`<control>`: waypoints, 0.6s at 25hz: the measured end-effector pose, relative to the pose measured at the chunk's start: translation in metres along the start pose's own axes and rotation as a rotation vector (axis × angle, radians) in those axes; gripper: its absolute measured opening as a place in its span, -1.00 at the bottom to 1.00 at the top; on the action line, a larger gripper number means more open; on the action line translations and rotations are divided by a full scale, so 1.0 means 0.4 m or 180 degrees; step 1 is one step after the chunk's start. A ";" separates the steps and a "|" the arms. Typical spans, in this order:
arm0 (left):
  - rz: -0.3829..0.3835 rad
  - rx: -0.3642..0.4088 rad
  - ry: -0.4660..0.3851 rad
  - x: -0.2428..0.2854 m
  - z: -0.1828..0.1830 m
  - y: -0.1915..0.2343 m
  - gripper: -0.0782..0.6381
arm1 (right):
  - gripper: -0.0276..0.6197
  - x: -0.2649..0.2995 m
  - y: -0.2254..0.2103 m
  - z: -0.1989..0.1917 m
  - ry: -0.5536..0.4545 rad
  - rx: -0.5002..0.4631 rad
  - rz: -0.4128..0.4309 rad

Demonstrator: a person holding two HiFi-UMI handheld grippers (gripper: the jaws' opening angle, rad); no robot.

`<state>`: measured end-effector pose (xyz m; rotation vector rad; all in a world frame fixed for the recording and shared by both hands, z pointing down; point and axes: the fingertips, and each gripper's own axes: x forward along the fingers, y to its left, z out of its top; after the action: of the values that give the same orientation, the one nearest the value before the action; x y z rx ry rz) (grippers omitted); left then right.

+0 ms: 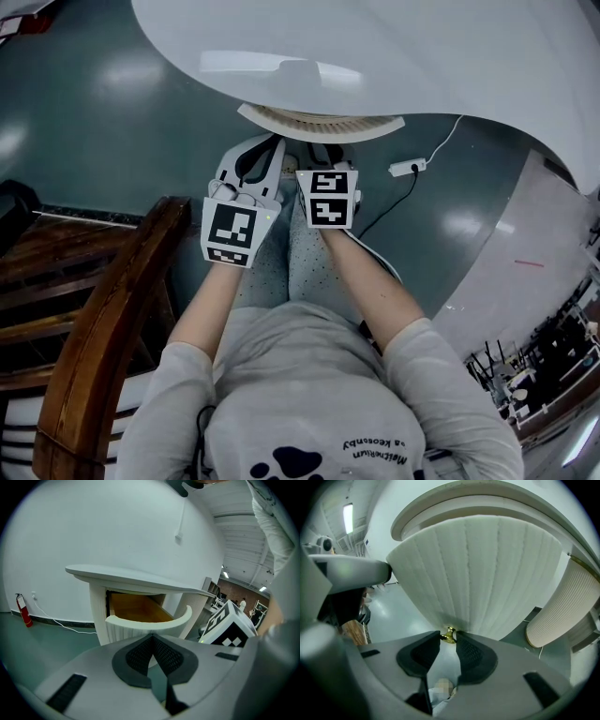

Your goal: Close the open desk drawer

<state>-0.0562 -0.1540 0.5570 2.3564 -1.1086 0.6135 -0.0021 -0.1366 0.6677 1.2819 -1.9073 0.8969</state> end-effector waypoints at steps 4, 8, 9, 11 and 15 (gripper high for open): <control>0.0016 0.0015 -0.0009 0.010 0.010 0.008 -0.76 | -0.55 0.007 -0.006 0.012 -0.0023 -0.0001 -0.0008; 0.0038 0.0001 -0.0039 0.027 0.022 0.019 -0.76 | -0.55 0.019 -0.017 0.031 -0.0056 -0.0024 -0.0007; 0.0043 -0.0002 -0.0048 0.033 0.027 0.022 -0.76 | -0.55 0.022 -0.021 0.038 -0.0069 -0.0029 -0.0011; 0.0049 -0.0017 -0.0062 0.041 0.036 0.027 -0.76 | -0.55 0.026 -0.027 0.048 -0.0093 -0.0018 -0.0020; 0.0068 -0.0016 -0.0110 0.052 0.053 0.040 -0.76 | -0.55 0.035 -0.036 0.072 -0.0154 -0.0032 -0.0044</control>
<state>-0.0528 -0.1875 0.5556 2.3620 -1.1502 0.5788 0.0031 -0.1712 0.6661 1.3202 -1.9354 0.8555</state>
